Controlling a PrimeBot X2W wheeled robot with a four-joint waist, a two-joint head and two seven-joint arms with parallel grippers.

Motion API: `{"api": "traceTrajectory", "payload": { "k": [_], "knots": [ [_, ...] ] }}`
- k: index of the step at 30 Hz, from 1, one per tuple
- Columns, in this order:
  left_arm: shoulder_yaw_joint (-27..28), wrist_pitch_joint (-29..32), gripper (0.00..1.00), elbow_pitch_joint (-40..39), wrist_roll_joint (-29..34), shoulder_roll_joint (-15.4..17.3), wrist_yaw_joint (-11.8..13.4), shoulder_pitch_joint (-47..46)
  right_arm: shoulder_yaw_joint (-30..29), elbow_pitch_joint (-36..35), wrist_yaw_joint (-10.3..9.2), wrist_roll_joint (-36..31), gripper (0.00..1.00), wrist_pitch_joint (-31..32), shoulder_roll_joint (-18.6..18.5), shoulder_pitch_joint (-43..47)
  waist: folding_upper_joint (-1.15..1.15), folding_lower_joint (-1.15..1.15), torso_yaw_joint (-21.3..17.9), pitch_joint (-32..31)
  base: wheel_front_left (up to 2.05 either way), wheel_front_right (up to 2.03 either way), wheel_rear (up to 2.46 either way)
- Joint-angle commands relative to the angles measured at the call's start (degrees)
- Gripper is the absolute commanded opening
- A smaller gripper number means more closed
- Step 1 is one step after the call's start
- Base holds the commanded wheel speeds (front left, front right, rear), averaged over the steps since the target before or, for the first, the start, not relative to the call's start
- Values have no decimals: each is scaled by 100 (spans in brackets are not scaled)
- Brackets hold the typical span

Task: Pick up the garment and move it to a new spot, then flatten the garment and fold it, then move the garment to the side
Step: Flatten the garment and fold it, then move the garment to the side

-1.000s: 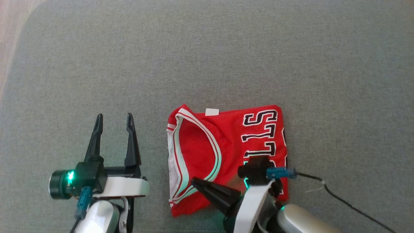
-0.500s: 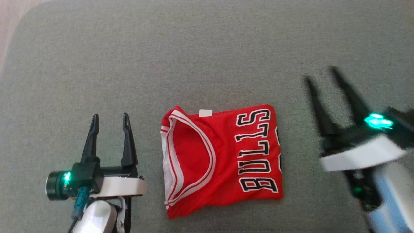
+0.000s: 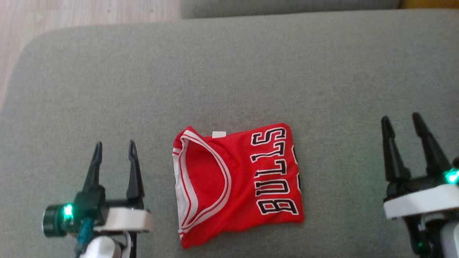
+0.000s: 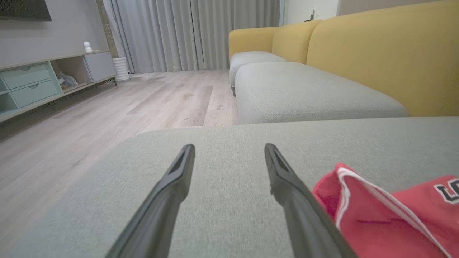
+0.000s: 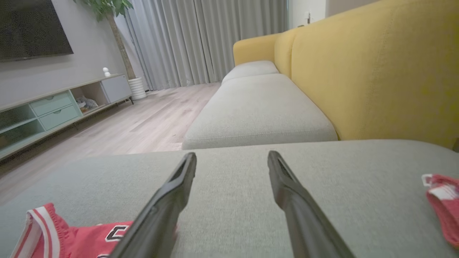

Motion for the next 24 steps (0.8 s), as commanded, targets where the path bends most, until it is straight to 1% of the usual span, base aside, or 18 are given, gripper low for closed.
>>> {"api": "traceTrajectory", "payload": {
  "k": [1, 6, 13, 24],
  "knots": [
    [147, 24, 100, -125, -14, 139, 26, 10, 154, -258, -4, -61, 100, 70, 24, 77, 0, 0, -45, -217, 0, 0, 0],
    [78, 80, 100, 3, -73, 175, -14, 230, 246, -308, -4, -168, 100, 237, 154, 404, 0, 0, -59, -534, 0, 0, 0],
    [-11, 171, 100, 163, -141, 217, -97, 373, 339, -306, -4, -249, 100, 379, 269, 633, 0, 0, -67, -815, 0, 0, 0],
    [-68, 285, 100, 255, -214, 259, -110, 441, 320, -374, -4, -316, 100, 538, 338, 749, 0, 0, -64, -953, 0, 0, 0]
  ]
}}
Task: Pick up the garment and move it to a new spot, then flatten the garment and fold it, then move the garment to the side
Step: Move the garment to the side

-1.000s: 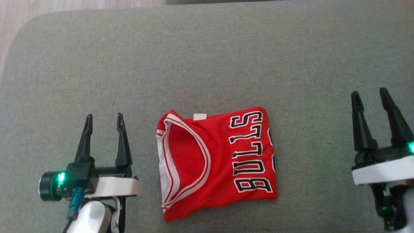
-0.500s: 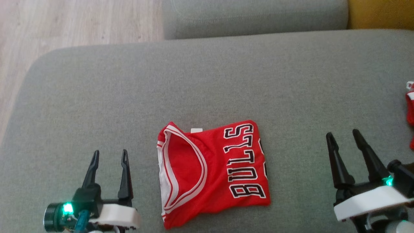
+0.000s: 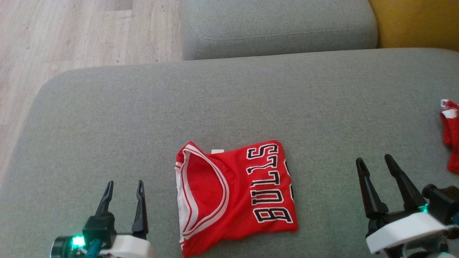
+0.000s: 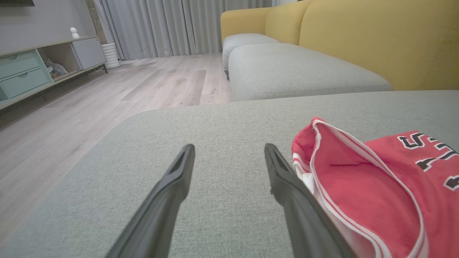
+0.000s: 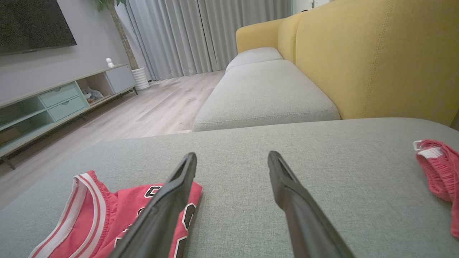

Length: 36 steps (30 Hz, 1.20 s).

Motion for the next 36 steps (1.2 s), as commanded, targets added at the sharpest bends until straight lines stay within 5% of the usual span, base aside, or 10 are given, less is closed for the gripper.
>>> {"api": "traceTrajectory", "payload": {
  "k": [1, 19, 36],
  "knots": [
    [183, -16, 100, -152, -39, 124, 9, -217, 110, -239, -4, -43, 100, 0, -58, -152, 0, 0, 6, 6, 0, 0, 0],
    [127, -207, 100, -236, 46, 70, 76, -570, 166, -106, -4, 143, 100, 252, -204, -431, 0, 0, 234, 426, 0, 0, 0],
    [52, -666, 100, -257, 297, -525, 34, -1433, 1245, 2043, -4, 852, 100, 614, -495, -1394, 0, 0, 1227, 1381, 0, 0, 0]
  ]
}}
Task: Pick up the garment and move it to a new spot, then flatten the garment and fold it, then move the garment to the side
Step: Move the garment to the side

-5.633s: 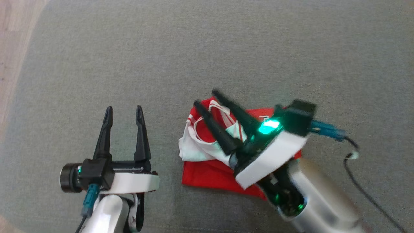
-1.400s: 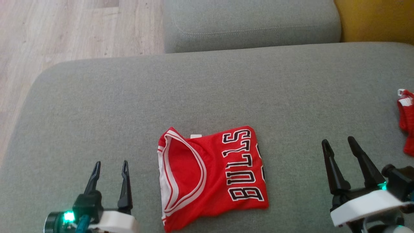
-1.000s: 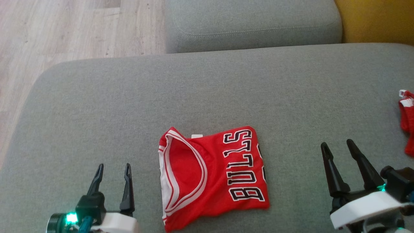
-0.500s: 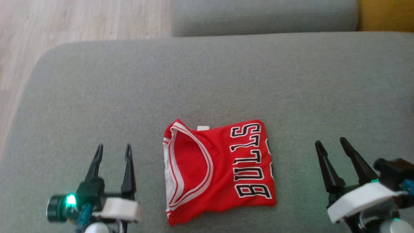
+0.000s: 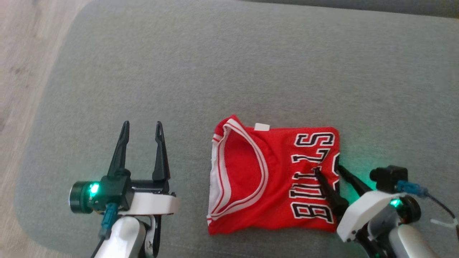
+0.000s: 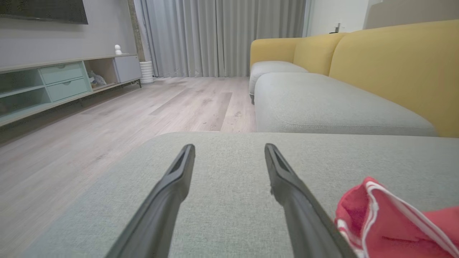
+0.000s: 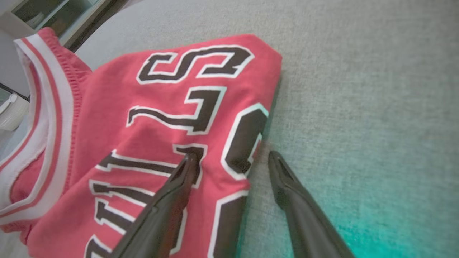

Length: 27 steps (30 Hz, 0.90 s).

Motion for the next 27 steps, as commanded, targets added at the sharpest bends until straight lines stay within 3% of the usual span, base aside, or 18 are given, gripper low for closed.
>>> {"api": "traceTrajectory", "payload": {
  "k": [1, 5, 6, 7, 8, 16, 19, 21, 27],
  "knots": [
    [197, -59, 100, -153, 78, 41, -16, -225, 79, -55, -4, 37, 100, 31, -114, -187, 0, -1, 176, 167, 0, 0, 0],
    [299, -69, 100, -199, 166, -49, -64, -213, 230, 244, -4, 210, 100, 311, -108, -302, 0, -1, 207, 220, 0, 0, 0],
    [330, -69, 100, -214, 190, -66, -80, -201, 284, 285, -4, 258, 71, 420, -125, -318, 0, -1, 200, 226, 0, 0, 0],
    [359, -70, 100, -225, 215, -82, -96, -187, 334, 288, -4, 283, 12, 480, -153, -337, 0, -1, 188, 228, 0, 0, 0],
    [387, -70, 100, -232, 240, -98, -110, -174, 368, 258, -4, 309, 0, 502, -168, -351, 0, -1, 166, 225, 0, 0, 0],
    [592, -71, 100, -264, 405, -101, -236, -92, 393, -502, -4, -38, 0, 161, -655, -426, 0, -1, -418, 164, 0, 0, 0],
    [683, -71, 100, -263, 424, -55, -271, -63, 234, -808, -4, -132, 0, 105, -860, -423, 0, -1, -876, 143, 0, 0, 0],
    [758, -72, 100, -258, 413, -19, -310, -65, 70, -1019, -4, -145, 0, 105, -1023, -447, 0, -1, -1389, 160, 0, 0, 0],
    [763, -72, 100, -268, 451, 3, -371, -207, -114, -986, -4, -38, 0, 83, -1301, -758, 0, -1, -2341, 298, 0, 0, 0]
  ]
}}
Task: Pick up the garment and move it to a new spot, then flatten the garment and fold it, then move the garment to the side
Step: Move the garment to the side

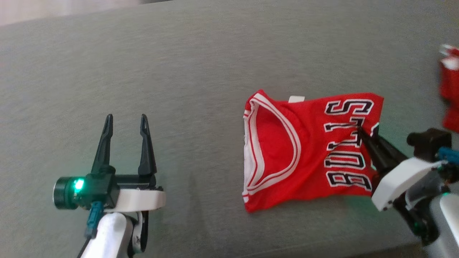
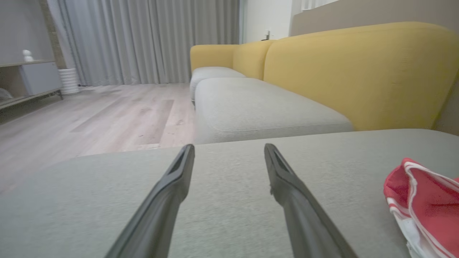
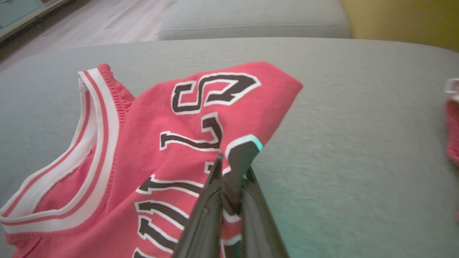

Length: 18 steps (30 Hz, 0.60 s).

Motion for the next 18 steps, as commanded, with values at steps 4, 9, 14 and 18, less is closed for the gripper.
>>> {"api": "traceTrajectory", "payload": {
  "k": [4, 9, 14, 18],
  "knots": [
    [88, -29, 100, -145, 103, 85, -71, -436, -1, 60, -4, 106, 0, -160, -379, -578, 0, 0, -955, 262, 0, 0, 0],
    [-37, -3, 100, -125, 176, 49, -120, -675, -125, 468, -4, 200, 0, -355, -584, -1025, 0, 0, -1104, 505, 0, 0, 0],
    [-198, 64, 100, -132, 315, 48, -180, -994, -621, 1019, -4, 256, 0, -566, -1023, -1561, 0, 0, -1069, 905, 0, 0, 0],
    [-297, 159, 100, -220, 479, 112, -201, -1275, -1183, 1607, -4, 186, 0, -818, -1496, -1995, 0, 0, -1033, 1322, 0, 0, 0]
  ]
}}
